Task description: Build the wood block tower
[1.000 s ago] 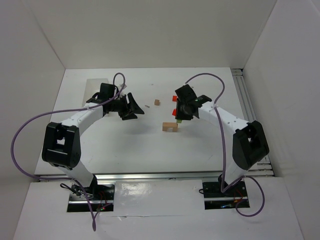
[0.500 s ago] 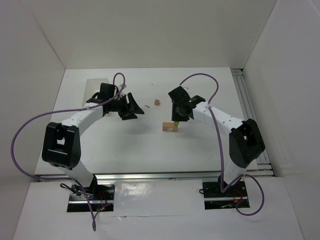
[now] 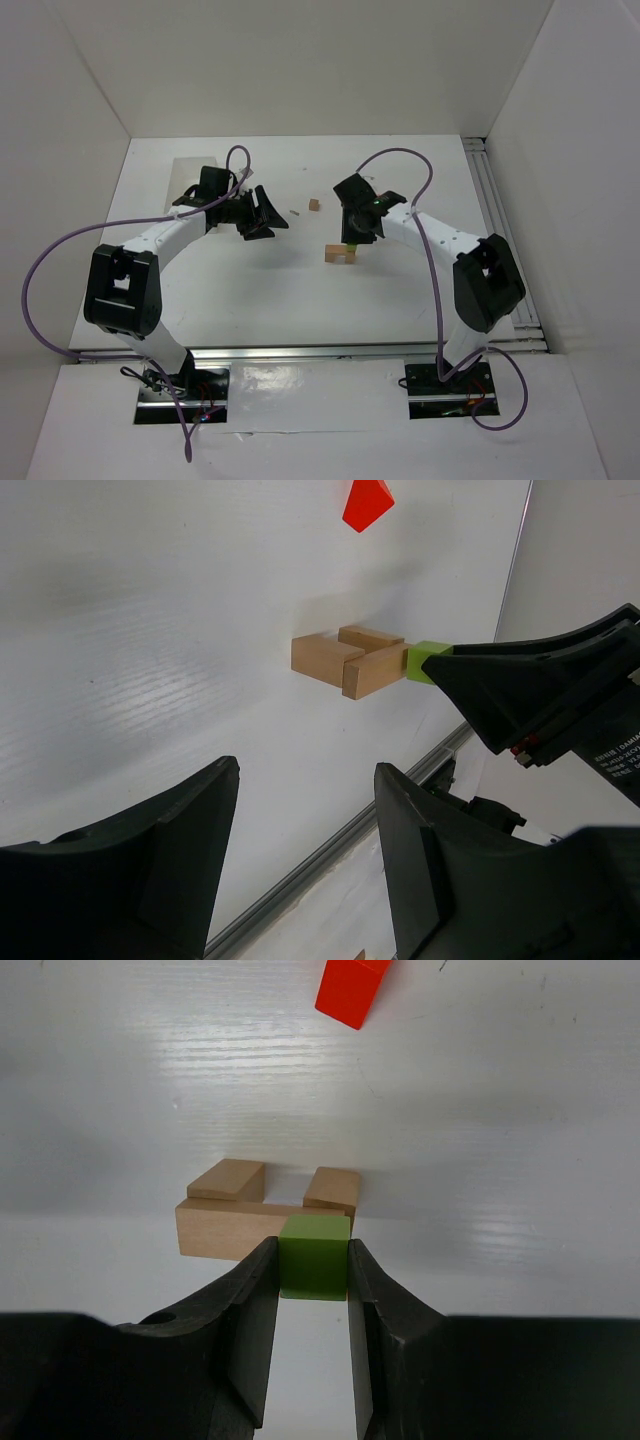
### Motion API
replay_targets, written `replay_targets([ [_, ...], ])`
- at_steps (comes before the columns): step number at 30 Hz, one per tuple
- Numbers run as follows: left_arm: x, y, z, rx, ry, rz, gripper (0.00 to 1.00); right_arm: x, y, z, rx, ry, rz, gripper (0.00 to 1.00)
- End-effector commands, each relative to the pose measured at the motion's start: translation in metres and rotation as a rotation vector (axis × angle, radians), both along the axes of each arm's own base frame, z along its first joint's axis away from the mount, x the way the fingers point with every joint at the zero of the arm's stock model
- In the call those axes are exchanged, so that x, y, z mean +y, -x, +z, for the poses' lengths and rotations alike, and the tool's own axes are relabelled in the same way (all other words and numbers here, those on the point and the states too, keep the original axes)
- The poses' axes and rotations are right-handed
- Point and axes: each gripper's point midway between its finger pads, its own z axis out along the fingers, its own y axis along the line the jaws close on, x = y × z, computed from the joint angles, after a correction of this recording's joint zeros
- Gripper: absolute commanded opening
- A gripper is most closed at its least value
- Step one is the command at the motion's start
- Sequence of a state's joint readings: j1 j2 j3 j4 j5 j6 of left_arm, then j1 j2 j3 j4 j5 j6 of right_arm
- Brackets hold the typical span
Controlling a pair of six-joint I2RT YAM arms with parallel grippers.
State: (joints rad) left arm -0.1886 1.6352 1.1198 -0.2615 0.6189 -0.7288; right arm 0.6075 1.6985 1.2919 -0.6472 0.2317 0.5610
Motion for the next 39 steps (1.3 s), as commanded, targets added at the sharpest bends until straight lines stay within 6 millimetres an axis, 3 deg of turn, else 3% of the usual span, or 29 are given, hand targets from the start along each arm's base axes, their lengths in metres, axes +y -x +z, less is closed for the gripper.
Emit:
replay_targets([
  [1, -0.005, -0.007, 0.015, -0.062, 0.009, -0.034, 0.69, 0.009, -0.005, 0.012, -0.027, -0.011, -0.005, 0.19],
  [13, -0.005, -0.007, 0.015, -0.062, 0.009, -0.034, 0.69, 0.015, -0.004, 0.009, -0.022, -0.017, 0.009, 0.19],
  [20, -0.005, -0.007, 0.015, -0.062, 0.009, -0.034, 0.69, 0.013, -0.002, 0.003, -0.007, -0.007, 0.009, 0.25],
  [31, -0.004, -0.008, 0.014, -0.064, 0.003, -0.028, 0.69, 0.013, -0.002, 0.006, -0.015, -0.012, 0.009, 0.59],
  [34, -0.004, -0.008, 0.014, -0.064, 0.003, -0.027, 0.69, 0.015, -0.004, 0.013, -0.030, -0.023, 0.009, 0.66],
  [39, -0.008, -0.028, 0.024, -0.099, -0.038, -0.015, 0.71, 0.015, -0.013, 0.038, -0.086, -0.023, 0.013, 0.73],
])
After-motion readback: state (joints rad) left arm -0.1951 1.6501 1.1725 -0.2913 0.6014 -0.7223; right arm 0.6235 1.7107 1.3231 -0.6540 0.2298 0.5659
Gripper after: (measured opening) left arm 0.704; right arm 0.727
